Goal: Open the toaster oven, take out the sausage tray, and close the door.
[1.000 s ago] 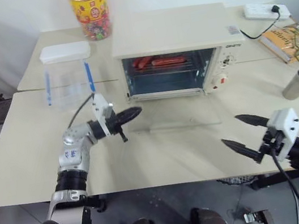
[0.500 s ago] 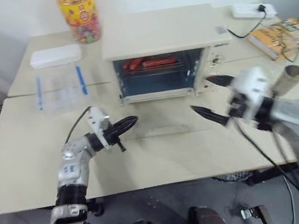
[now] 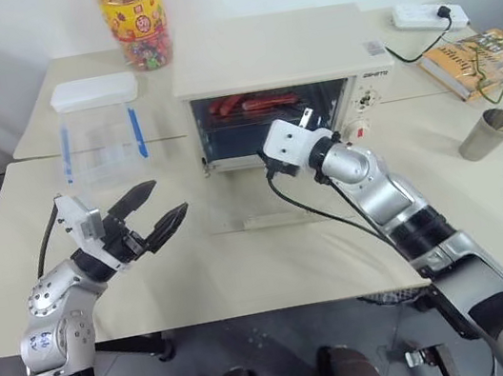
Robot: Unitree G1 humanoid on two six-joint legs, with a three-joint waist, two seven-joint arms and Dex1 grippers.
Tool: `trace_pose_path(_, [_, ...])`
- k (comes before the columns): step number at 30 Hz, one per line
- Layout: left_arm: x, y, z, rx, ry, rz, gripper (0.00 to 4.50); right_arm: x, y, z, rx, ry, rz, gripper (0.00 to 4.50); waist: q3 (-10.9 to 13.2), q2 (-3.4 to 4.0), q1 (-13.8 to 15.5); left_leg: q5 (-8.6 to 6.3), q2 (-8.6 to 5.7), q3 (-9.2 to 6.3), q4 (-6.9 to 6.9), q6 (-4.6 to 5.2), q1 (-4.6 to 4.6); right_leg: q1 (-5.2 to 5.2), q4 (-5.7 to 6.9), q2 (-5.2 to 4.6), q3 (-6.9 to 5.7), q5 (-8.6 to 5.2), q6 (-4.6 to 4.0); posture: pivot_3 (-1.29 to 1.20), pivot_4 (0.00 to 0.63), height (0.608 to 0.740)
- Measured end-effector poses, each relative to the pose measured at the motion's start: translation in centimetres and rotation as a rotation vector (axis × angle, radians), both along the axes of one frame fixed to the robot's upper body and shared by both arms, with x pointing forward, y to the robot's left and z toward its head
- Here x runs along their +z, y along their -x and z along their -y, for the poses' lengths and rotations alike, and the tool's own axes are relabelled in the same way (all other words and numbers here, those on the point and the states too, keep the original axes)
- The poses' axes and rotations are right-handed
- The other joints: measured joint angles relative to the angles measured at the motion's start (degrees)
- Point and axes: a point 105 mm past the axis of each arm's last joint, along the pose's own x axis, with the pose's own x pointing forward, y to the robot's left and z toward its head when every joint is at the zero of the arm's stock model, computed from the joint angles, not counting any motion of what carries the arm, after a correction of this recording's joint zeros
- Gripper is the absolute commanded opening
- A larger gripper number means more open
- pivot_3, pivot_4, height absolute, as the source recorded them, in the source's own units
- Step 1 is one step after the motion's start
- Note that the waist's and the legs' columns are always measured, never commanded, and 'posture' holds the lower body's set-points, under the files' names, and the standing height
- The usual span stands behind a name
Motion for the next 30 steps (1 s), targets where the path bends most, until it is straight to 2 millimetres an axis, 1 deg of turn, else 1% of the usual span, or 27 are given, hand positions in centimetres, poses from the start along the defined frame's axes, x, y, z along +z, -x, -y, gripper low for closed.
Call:
trace_pose_path(4, [0.1,0.2,0.2,0.006,0.001,0.005,4.48,0.6,-1.0,-0.3,-0.026,0.027,0.063,4.5,0.0,0.0,-0.8,0.0,0.03,-0.02,-0.04,-0.01,-0.01,-0.01,0.01,0.04,-0.06,-0.01,-0.03,0.0,0.15,0.74])
trace_pose_path(7, [0.1,0.2,0.4,0.003,0.006,0.003,4.5,0.8,-1.6,-0.5,-0.042,0.041,0.077,3.89,0.0,0.0,-1.3,0.0,0.1,0.0,-0.08,-0.01,-0.01,-0.03,0.01,0.1,-0.08,-0.03,-0.05,0.0,0.15,0.74])
trace_pose_path(9, [0.0,0.2,0.6,-0.006,0.005,0.001,4.5,0.6,-2.0,-0.7,-0.045,0.062,0.078,3.31,0.0,0.0,-1.5,0.0,0.17,0.01,-0.09,-0.03,-0.01,-0.04,0.01,0.14,-0.09,-0.04,-0.07,0.0,0.15,0.74])
trace_pose_path(10, [0.1,0.1,0.7,-0.012,0.003,0.002,4.5,0.5,-2.1,-0.9,-0.04,0.074,0.081,2.9,0.0,0.0,-1.6,-0.01,0.22,0.01,-0.09,-0.04,-0.01,-0.04,0.02,0.14,-0.09,-0.05,-0.08,0.0,0.15,0.74])
trace_pose_path(12, [0.2,0.1,1.0,-0.026,0.0,0.008,4.5,0.2,-2.1,-1.2,-0.033,0.087,0.083,2.27,0.0,0.0,-1.6,-0.01,0.27,0.01,-0.09,-0.04,-0.01,-0.04,0.01,0.14,-0.09,-0.05,-0.09,0.0,0.15,0.74])
trace_pose_path(13, [0.5,-0.1,1.2,-0.038,-0.001,0.017,4.5,0.0,-2.1,-1.4,-0.024,0.094,0.085,1.99,0.0,0.0,-1.6,-0.01,0.29,0.01,-0.08,-0.04,-0.01,-0.04,0.02,0.14,-0.08,-0.05,-0.09,0.0,0.15,0.74])
trace_pose_path(15, [1.2,-0.5,1.6,-0.059,0.005,0.032,4.5,-0.3,-2.1,-1.5,-0.018,0.107,0.086,1.22,0.0,0.0,-1.4,-0.01,0.29,0.0,-0.08,-0.04,-0.02,-0.03,0.01,0.14,-0.08,-0.05,-0.09,0.0,0.15,0.74])
trace_pose_path(16, [1.5,-0.7,1.7,-0.071,0.009,0.036,4.5,-0.4,-2.0,-1.6,-0.015,0.11,0.09,0.97,0.0,0.01,-1.4,-0.01,0.29,0.01,-0.07,-0.04,-0.02,-0.04,0.01,0.14,-0.08,-0.05,-0.09,0.0,0.15,0.74])
trace_pose_path(17, [1.7,-1.0,1.9,-0.086,0.007,0.036,4.5,-0.3,-2.0,-1.6,-0.013,0.111,0.096,0.55,0.0,0.01,-1.5,-0.01,0.27,0.02,-0.08,-0.04,-0.02,-0.04,0.01,0.14,-0.08,-0.05,-0.09,0.0,0.15,0.74])
trace_pose_path(18, [1.8,-1.0,2.0,-0.096,0.004,0.039,4.5,-0.3,-2.0,-1.7,-0.008,0.115,0.103,0.23,0.0,0.01,-1.6,-0.02,0.27,0.02,-0.09,-0.05,-0.02,-0.04,0.01,0.15,-0.09,-0.05,-0.09,0.0,0.15,0.74])
trace_pose_path(19, [1.9,-1.1,2.1,-0.106,0.001,0.038,4.5,-0.1,-1.9,-1.7,-0.004,0.118,0.114,0.03,0.0,0.01,-1.7,-0.02,0.27,0.02,-0.12,-0.06,-0.01,-0.05,0.01,0.15,-0.09,-0.05,-0.09,0.0,0.15,0.74])
trace_pose_path(23, [1.8,-1.8,2.1,-0.121,0.011,0.023,4.5,0.1,-1.8,-1.7,0.004,0.136,0.135,0.03,0.0,0.01,-1.9,-0.02,0.26,-0.02,-0.1,-0.09,-0.03,-0.05,0.01,0.22,-0.12,-0.06,-0.11,0.0,0.15,0.74])
trace_pose_path(24, [2.1,-2.4,2.1,-0.129,0.019,0.027,4.5,0.2,-1.8,-1.5,0.003,0.142,0.138,0.03,0.0,0.01,-1.7,-0.02,0.24,-0.05,-0.04,-0.09,-0.11,-0.06,0.0,0.23,-0.15,-0.06,-0.11,0.0,0.15,0.74])
trace_pose_path(26, [3.5,-3.6,2.2,-0.142,0.027,0.056,4.5,0.6,-1.6,-1.2,0.009,0.159,0.15,0.03,0.0,0.01,-1.5,-0.02,0.2,-0.06,0.09,-0.09,-0.37,-0.25,-0.01,0.23,-0.16,-0.06,-0.11,0.0,0.15,0.74])
trace_pose_path(28, [4.6,-4.1,2.6,-0.164,0.023,0.093,4.5,0.7,-1.5,-1.3,0.016,0.168,0.155,0.03,0.0,0.01,-1.6,-0.02,0.18,-0.06,0.04,-0.09,-0.38,-0.27,-0.01,0.22,-0.18,-0.06,-0.11,0.0,0.15,0.74])
trace_pose_path(30, [5.1,-4.6,3.0,-0.185,0.014,0.111,4.5,0.8,-1.4,-1.4,0.025,0.173,0.159,0.03,0.0,0.01,-1.7,-0.02,0.18,-0.08,-0.06,-0.09,-0.38,-0.3,0.0,0.23,-0.24,-0.06,-0.11,0.0,0.15,0.74])
